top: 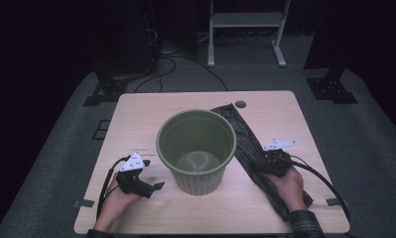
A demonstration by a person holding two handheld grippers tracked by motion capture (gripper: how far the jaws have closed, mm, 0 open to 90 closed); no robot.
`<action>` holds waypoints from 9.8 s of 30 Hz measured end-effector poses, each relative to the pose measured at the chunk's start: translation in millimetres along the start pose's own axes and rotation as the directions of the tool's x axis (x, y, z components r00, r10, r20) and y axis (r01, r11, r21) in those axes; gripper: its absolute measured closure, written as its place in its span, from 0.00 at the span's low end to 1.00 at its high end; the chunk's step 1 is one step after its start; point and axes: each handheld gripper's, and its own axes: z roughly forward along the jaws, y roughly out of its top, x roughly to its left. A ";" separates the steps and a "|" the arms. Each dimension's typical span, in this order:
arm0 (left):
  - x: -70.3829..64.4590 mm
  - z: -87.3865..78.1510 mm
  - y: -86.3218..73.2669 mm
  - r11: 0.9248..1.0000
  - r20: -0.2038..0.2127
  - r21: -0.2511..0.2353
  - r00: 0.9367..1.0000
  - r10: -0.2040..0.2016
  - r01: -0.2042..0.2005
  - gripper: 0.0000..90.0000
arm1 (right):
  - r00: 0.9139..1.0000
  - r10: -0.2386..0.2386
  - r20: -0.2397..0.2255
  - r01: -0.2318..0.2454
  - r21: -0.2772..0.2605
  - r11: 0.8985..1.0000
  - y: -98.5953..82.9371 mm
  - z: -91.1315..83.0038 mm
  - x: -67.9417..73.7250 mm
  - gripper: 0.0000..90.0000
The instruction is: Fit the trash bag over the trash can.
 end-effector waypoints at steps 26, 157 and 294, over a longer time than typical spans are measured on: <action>4.3 24.1 -13.2 0.991 -0.045 0.131 0.999 0.009 -0.003 0.00 | 0.995 -0.038 -0.097 0.035 -0.034 0.999 3.3 -13.6 2.4 1.00; 4.1 24.4 -13.4 0.992 -0.047 0.127 0.999 0.010 -0.003 0.00 | 0.545 -0.548 -0.634 0.370 -0.404 0.836 257.3 -59.4 212.0 0.99; 12.8 -38.4 146.9 0.959 0.172 -0.233 0.963 0.205 -0.163 0.96 | 0.833 -0.256 -0.491 0.134 -0.270 0.953 138.8 -111.9 27.4 0.89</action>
